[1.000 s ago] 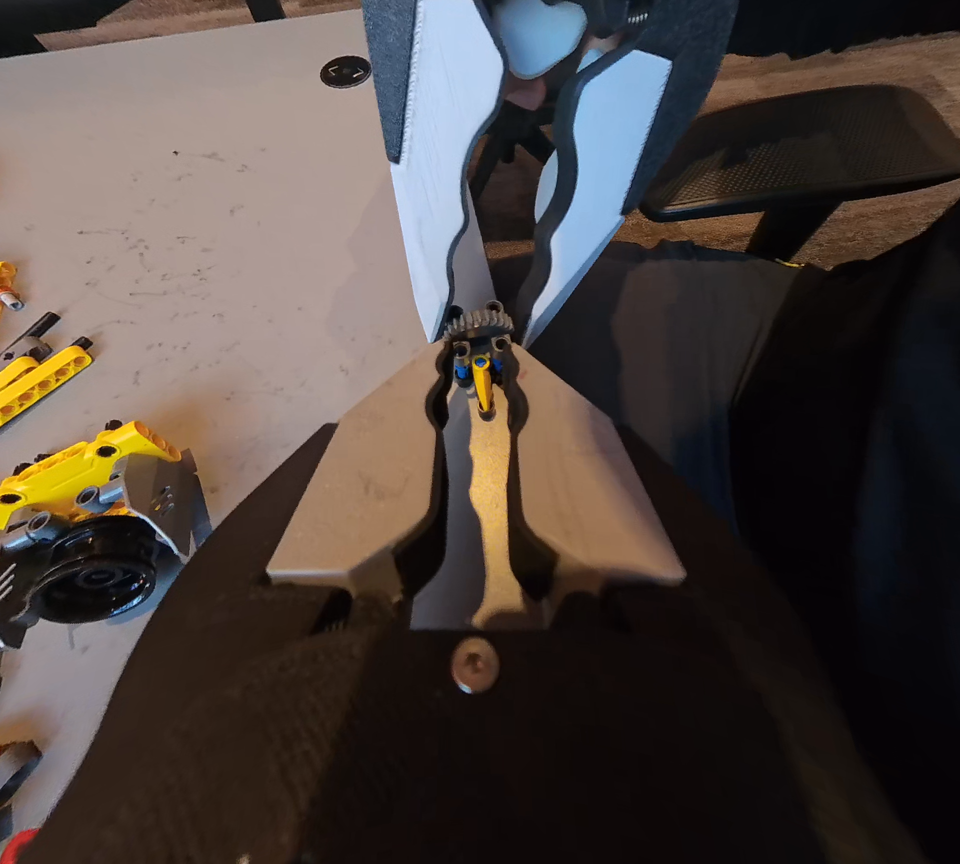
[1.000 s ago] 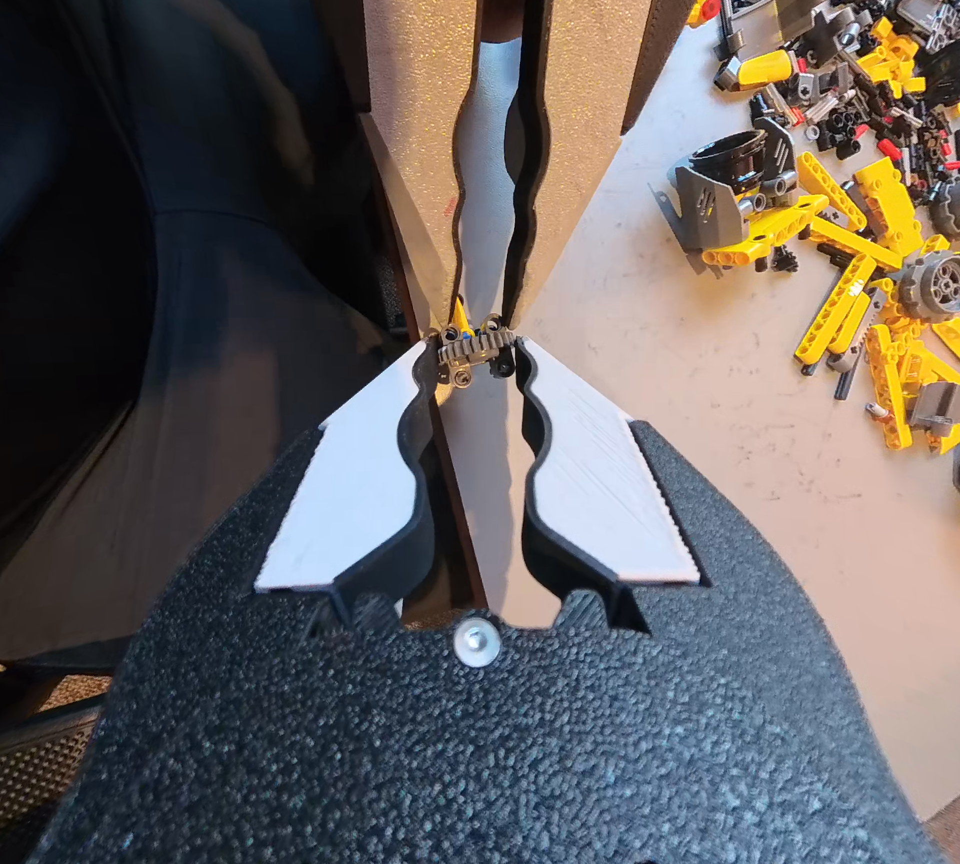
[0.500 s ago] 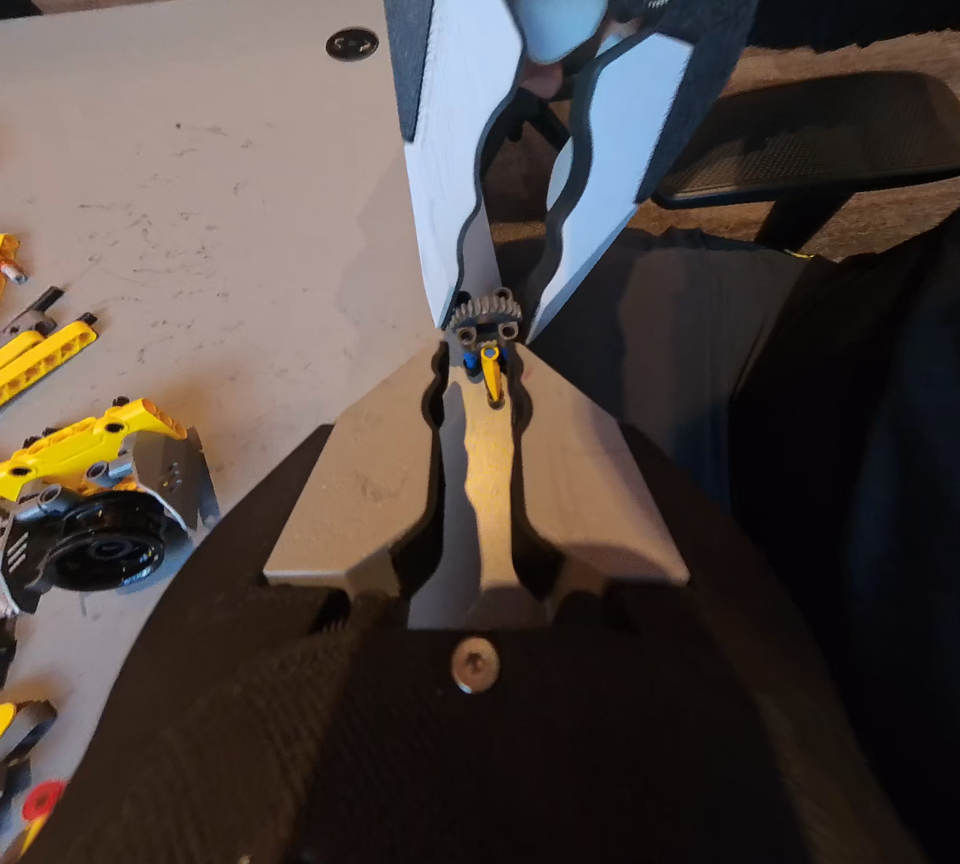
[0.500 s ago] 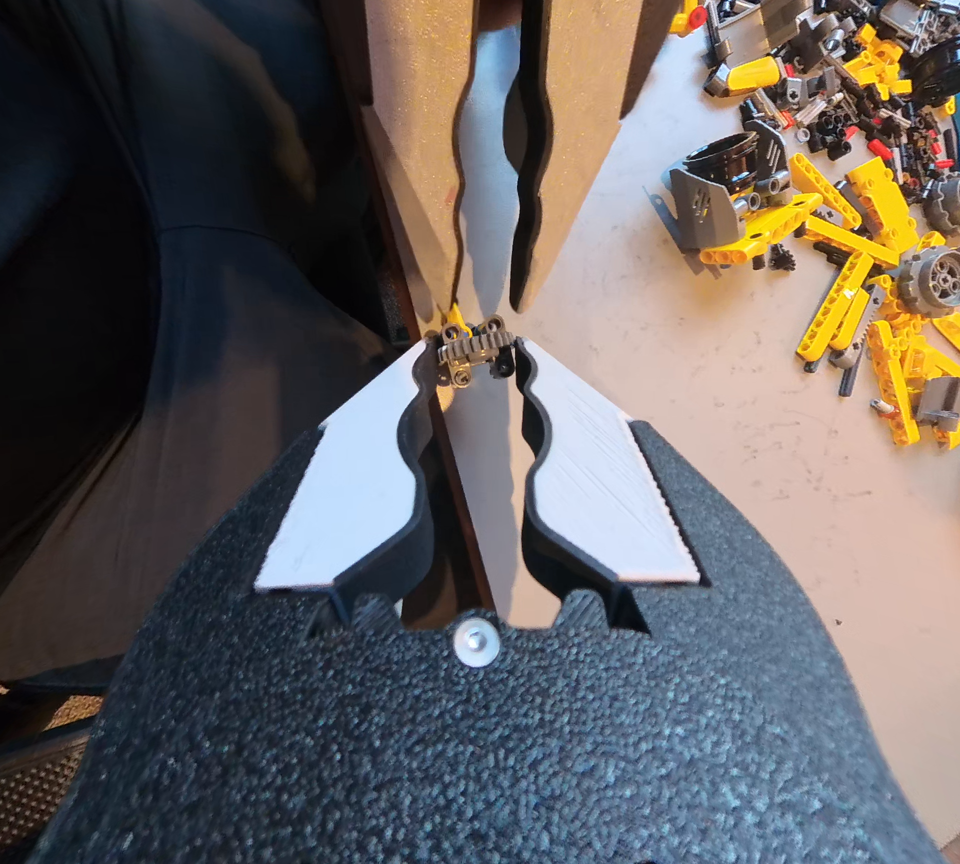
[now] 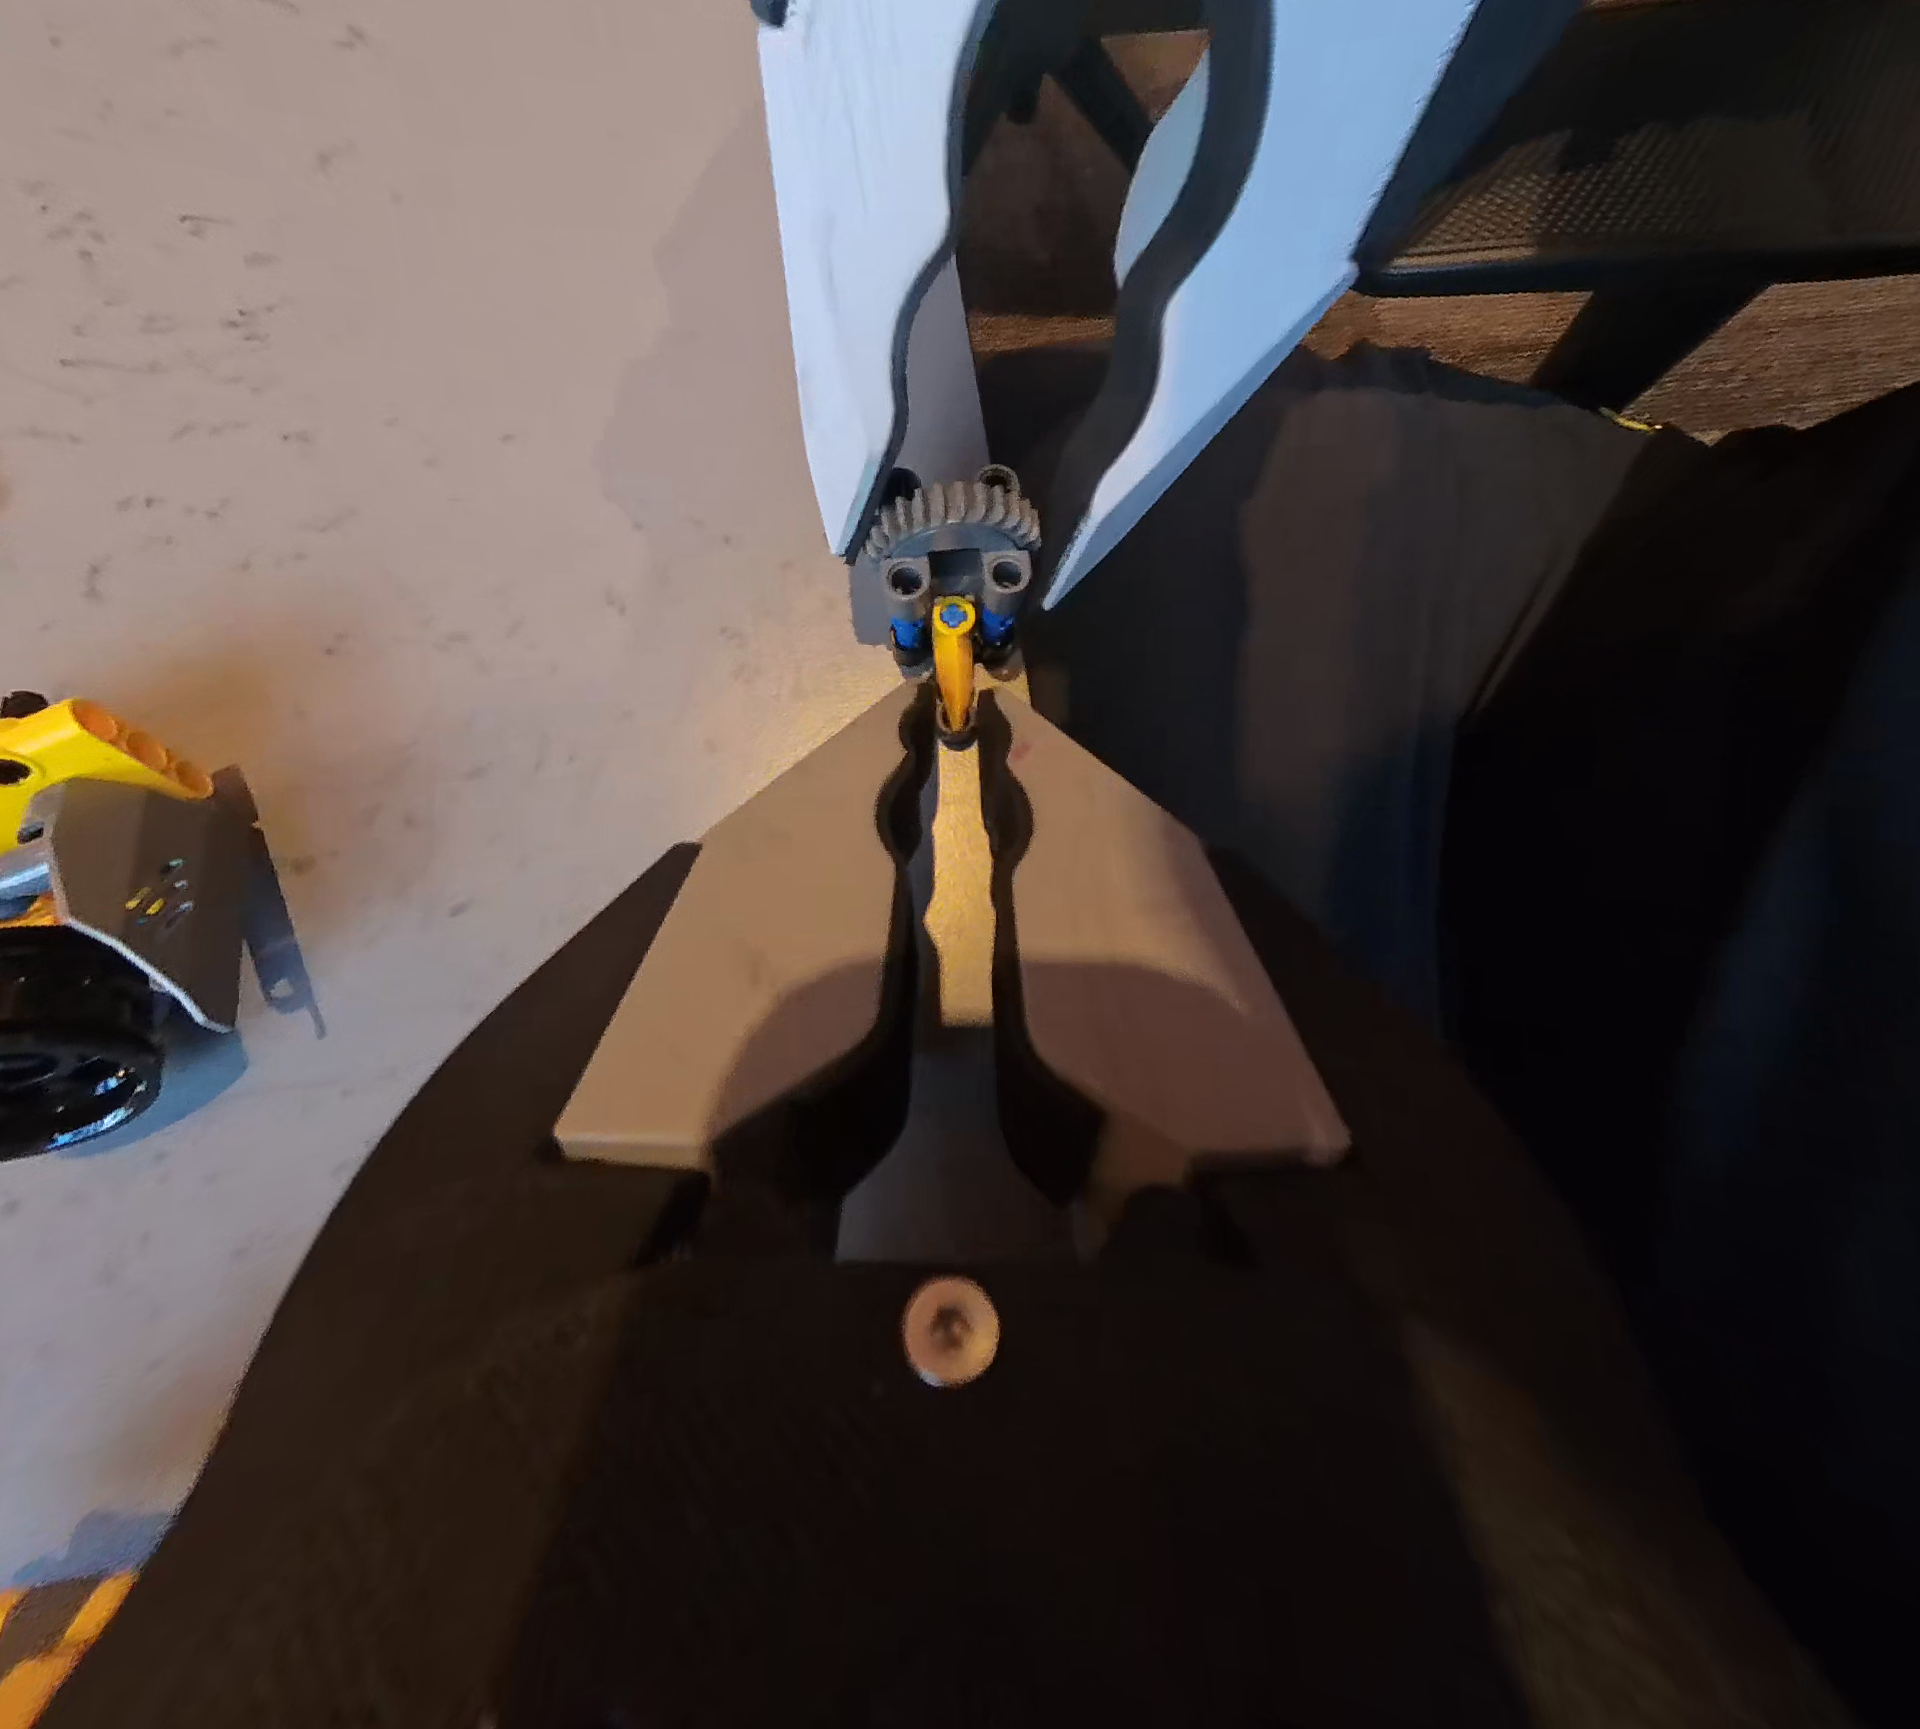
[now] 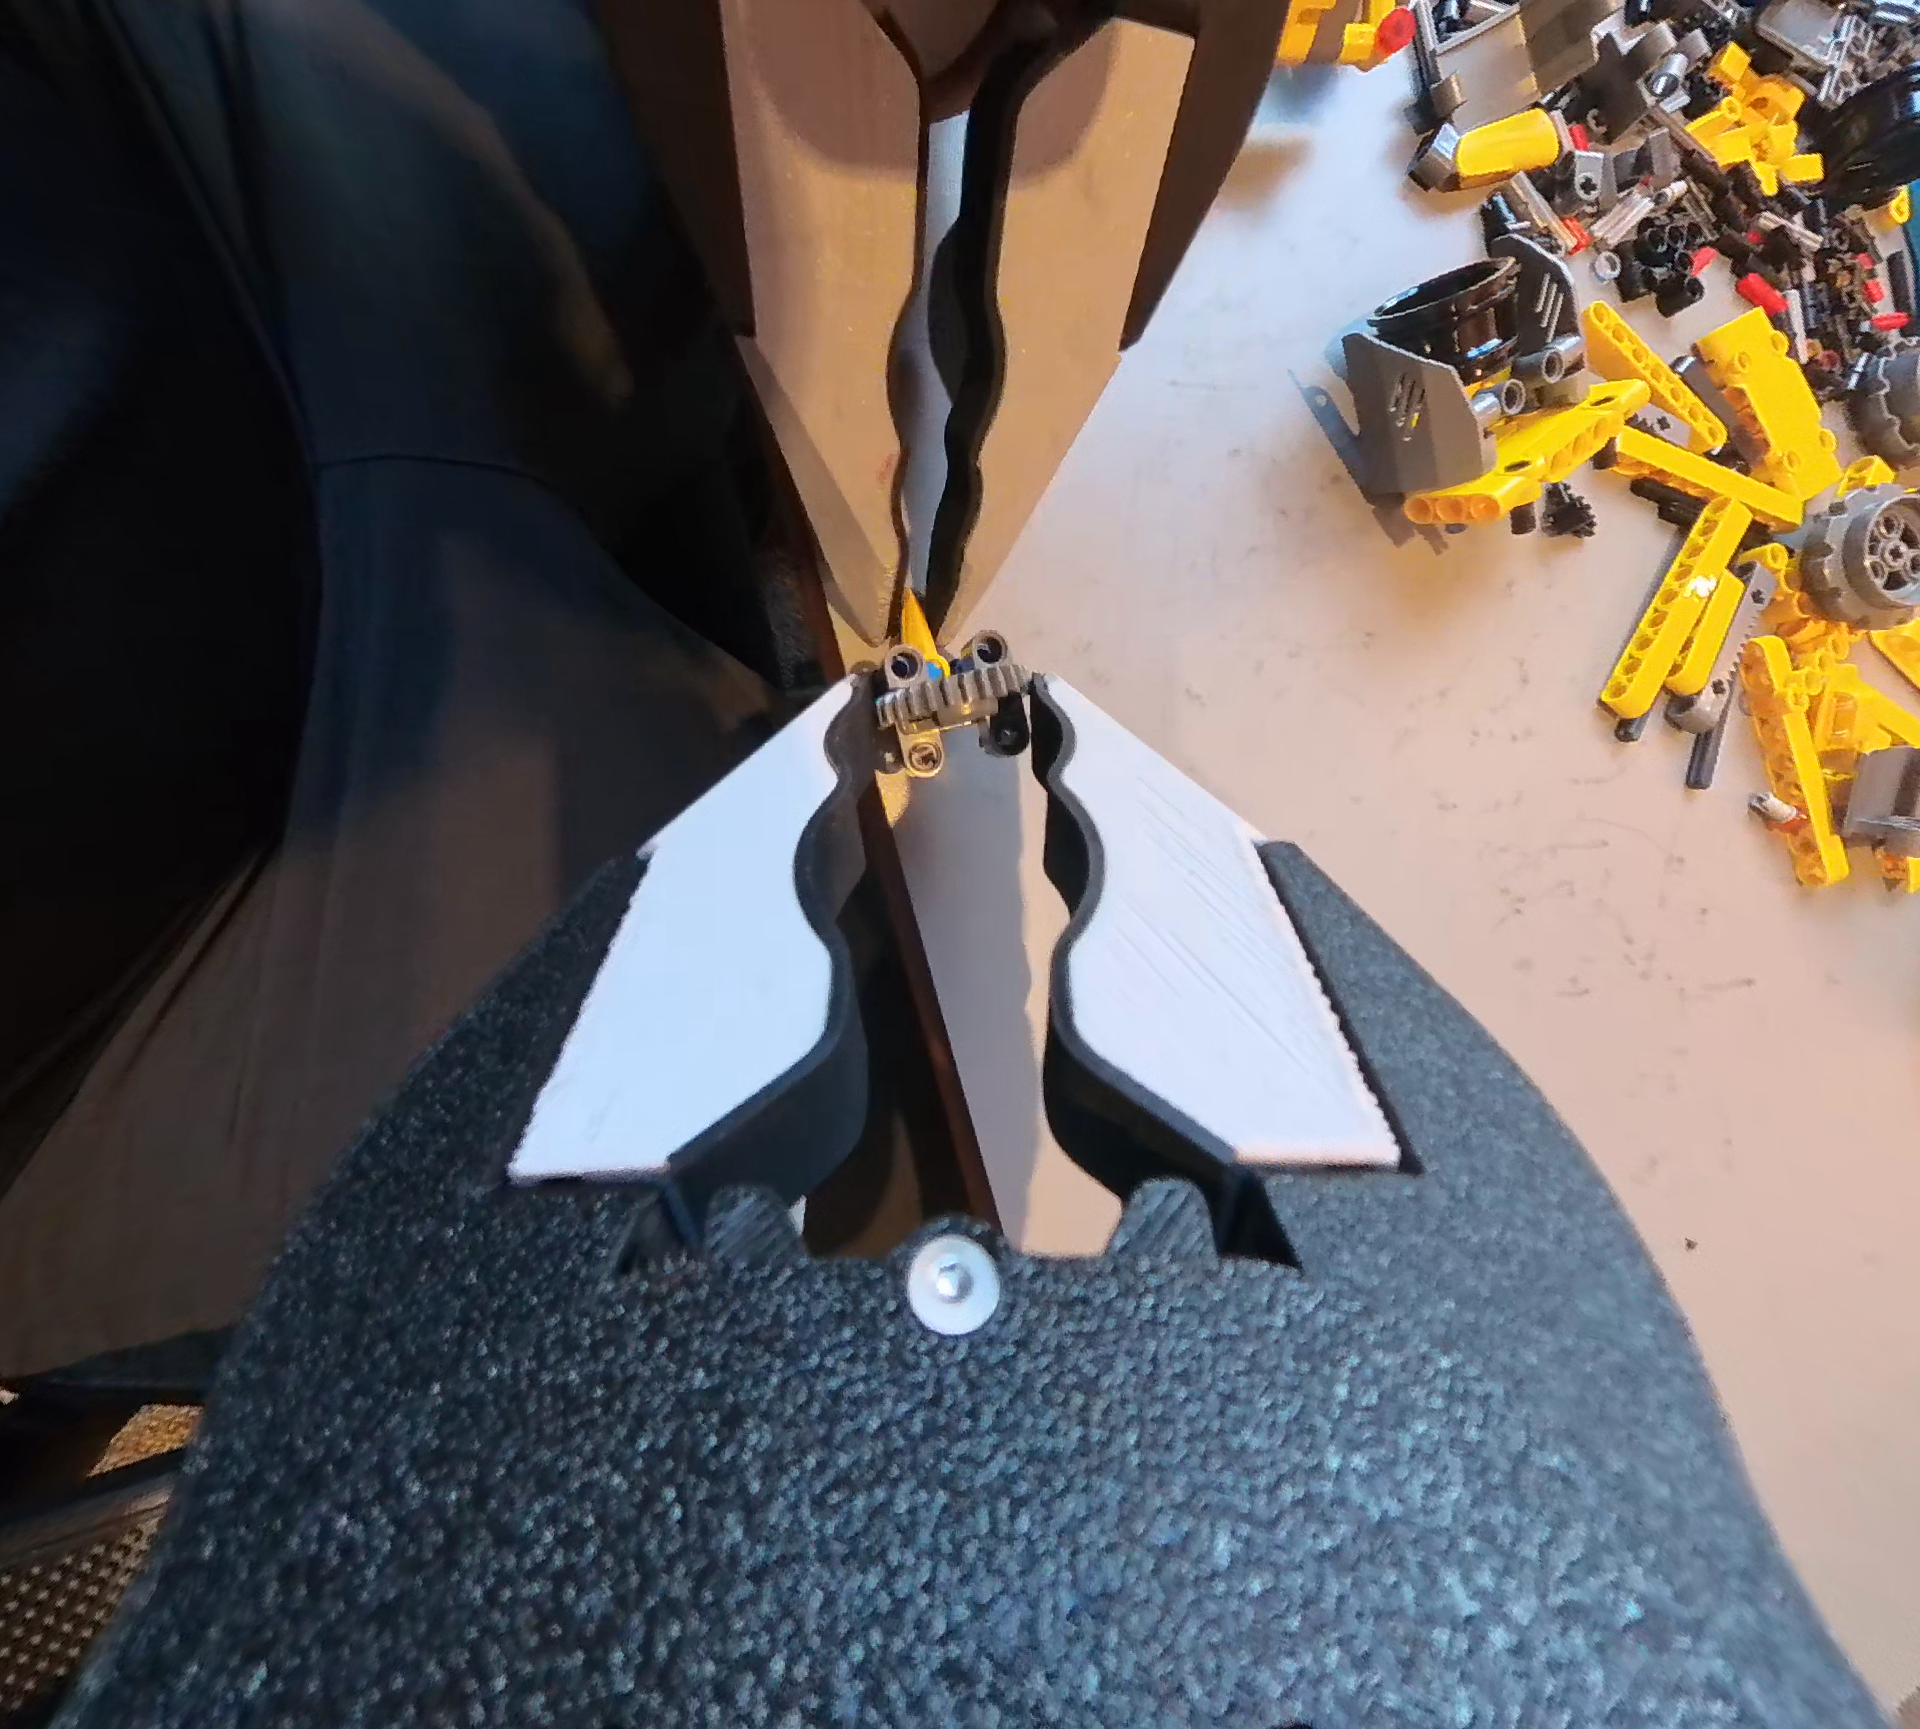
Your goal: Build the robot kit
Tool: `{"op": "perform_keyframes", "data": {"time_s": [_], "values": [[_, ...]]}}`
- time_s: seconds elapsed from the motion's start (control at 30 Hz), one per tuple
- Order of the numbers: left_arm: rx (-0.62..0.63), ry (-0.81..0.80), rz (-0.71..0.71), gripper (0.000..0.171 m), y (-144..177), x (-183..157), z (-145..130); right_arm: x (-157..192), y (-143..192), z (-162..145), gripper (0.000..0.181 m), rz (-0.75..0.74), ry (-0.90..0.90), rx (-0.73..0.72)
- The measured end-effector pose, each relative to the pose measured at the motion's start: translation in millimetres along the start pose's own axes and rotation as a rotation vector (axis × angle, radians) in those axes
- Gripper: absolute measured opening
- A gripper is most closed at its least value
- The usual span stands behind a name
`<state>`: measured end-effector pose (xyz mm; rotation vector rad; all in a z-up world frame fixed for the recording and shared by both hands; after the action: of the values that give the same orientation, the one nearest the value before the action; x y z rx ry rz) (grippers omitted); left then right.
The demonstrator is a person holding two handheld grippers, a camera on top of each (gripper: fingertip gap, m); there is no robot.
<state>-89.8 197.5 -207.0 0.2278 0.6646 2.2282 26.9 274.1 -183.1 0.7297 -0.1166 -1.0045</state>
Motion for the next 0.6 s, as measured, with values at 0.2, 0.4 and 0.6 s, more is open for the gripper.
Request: {"op": "perform_keyframes", "data": {"time_s": [0.2,0.4,0.6], "values": [[-0.003,0.005,0.006,0.006,-0.5,-0.2,0.1,-0.9,-1.4,4.0,0.029,0.007,0.019,0.053],[-0.003,0.01,0.025,0.006,-0.8,-1.8,0.2,0.9,-2.7,8.1,0.029,-0.006,0.024,0.101],[-0.005,0.023,0.031,0.006,-0.8,-2.2,0.0,6.2,-2.9,7.2,0.028,-0.052,0.033,0.094]]}}
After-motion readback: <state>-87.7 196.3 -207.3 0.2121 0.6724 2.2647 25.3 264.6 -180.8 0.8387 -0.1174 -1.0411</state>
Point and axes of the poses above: each gripper's, where its closed fingertips meet, y back along the fingers, z out of its top, x = y × z across the jaws, the point moved 10 cm from there along y, back along the fingers, and after that the axes turned 12 degrees about -x, right-handed, at the moved point
